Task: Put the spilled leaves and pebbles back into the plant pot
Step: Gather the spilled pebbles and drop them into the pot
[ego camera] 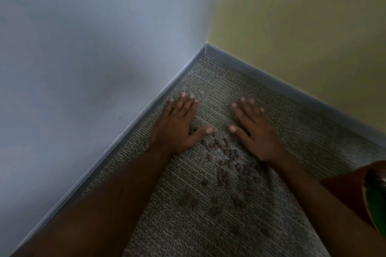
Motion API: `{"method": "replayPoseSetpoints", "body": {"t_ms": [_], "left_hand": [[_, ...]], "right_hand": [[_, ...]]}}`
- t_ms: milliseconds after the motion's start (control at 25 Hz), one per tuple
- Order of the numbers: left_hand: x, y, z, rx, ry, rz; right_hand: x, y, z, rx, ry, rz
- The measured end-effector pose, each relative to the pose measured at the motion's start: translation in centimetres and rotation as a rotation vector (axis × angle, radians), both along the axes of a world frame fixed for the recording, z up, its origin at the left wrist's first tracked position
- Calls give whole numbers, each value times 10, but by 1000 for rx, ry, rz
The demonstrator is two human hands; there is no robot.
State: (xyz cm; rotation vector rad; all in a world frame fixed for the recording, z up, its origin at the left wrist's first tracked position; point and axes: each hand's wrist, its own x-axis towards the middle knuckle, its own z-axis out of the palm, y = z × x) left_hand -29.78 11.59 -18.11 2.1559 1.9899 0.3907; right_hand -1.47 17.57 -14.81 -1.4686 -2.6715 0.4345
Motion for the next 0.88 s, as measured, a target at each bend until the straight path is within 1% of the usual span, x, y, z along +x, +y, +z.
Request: {"method": "replayPoseSetpoints", "body": {"t_ms": [40, 120, 200, 320, 440, 520, 680, 720, 800, 880], "left_hand": [[-1, 0, 0, 0, 30, -25], [-2, -2, 1, 17, 100, -120], [3, -7, 2, 25, 148, -251], [29, -25, 3, -37, 112, -358], [45, -51, 9, -111, 40, -357], [45, -70, 13, -136, 41, -370], [43, -108, 18, -158, 48, -439], [41, -114, 21, -144, 25, -449], [34, -117, 28, -39, 10, -418], [23, -116, 31, 50, 61, -336]], "right_hand": [[5, 6, -1, -59, -52, -60], [6, 2, -8, -62, -139, -44], [-3, -15, -15, -21, -124, 43], [-15, -48, -21, 2, -54, 140], [-18, -73, -15, -8, -33, 185], [-16, -91, -11, 9, -61, 218], [-5, -135, -14, 40, -80, 203], [-1, -143, -14, 47, -83, 215], [7, -145, -12, 69, -61, 218], [10, -127, -3, 68, -26, 125]]}}
